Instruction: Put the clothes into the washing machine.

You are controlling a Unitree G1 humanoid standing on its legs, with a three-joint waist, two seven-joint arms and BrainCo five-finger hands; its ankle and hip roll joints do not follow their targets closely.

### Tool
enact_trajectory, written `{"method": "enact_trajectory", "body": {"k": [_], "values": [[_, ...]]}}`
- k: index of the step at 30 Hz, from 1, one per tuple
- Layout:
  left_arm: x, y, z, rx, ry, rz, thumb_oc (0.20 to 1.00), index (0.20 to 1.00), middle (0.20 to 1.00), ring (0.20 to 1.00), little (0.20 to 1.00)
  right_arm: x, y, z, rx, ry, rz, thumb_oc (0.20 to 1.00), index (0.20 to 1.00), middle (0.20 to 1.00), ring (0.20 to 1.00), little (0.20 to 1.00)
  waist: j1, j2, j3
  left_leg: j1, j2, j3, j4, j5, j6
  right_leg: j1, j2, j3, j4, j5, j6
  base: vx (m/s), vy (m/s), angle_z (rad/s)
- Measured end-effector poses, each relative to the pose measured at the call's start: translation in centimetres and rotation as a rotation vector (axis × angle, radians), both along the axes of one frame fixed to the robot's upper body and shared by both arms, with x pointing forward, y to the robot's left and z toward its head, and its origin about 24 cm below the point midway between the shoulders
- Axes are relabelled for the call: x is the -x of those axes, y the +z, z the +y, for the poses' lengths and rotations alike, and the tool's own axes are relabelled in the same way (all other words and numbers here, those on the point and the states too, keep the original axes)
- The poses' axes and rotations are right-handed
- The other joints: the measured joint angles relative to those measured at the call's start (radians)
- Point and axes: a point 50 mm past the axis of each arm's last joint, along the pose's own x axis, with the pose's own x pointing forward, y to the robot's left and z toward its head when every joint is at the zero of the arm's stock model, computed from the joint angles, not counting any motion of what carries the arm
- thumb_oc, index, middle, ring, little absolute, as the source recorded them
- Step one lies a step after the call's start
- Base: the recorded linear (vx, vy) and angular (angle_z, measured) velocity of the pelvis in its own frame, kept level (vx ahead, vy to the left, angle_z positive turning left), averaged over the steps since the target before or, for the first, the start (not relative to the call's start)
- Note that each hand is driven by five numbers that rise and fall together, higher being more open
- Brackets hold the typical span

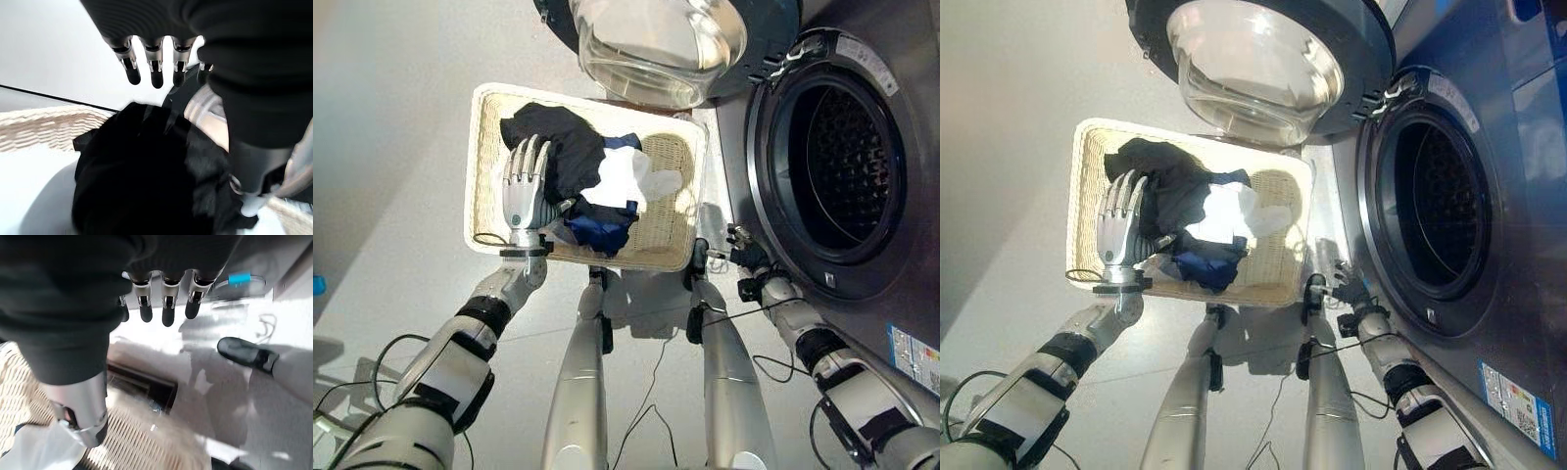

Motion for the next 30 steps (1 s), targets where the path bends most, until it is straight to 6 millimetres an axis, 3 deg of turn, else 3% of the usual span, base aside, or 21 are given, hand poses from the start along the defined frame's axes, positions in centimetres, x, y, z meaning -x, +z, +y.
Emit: {"method": "enact_trajectory", "body": {"k": [10,12,19,30], "values": [[-0.9,1.4,0.6,-0.118,0.05,0.009,1.0,1.0,1.0,1.0,1.0,-0.9,1.2,-0.5,0.003,-0.013,-0.014,1.0,1.0,1.0,1.0,1.0,-0.009,-0.001,0.0,-0.069,-0.001,-0.01,0.03,-0.004,-0.005,-0.074,-0.003,0.001,0.048,-0.017,-0.006,0.0,0.003,0.01],[-1.1,2.1,1.7,-0.127,0.097,0.006,1.0,1.0,1.0,1.0,1.0,-1.3,1.9,-0.3,0.007,-0.004,-0.029,1.0,1.0,1.0,1.0,1.0,-0.025,-0.002,0.0,-0.097,0.0,-0.009,0.037,-0.004,-0.007,-0.102,-0.002,0.001,0.052,-0.016,-0.008,0.0,0.0,0.0],[-1.2,3.2,2.6,0.072,0.117,-0.032,1.0,1.0,1.0,1.0,1.0,-1.3,2.0,-0.6,0.005,-0.005,-0.032,1.0,1.0,1.0,1.0,1.0,-0.026,-0.002,0.0,-0.113,0.002,-0.01,0.037,-0.001,-0.011,-0.119,0.0,0.001,0.055,-0.018,-0.01,0.0,0.0,0.0],[-0.9,4.0,2.6,0.171,0.101,-0.102,1.0,1.0,1.0,1.0,1.0,-1.4,2.3,-0.4,0.003,-0.001,-0.046,1.0,1.0,1.0,1.0,1.0,-0.025,-0.002,0.0,-0.115,0.002,-0.013,0.037,-0.001,-0.011,-0.121,0.0,-0.001,0.059,-0.022,-0.009,0.0,0.0,0.0]]}}
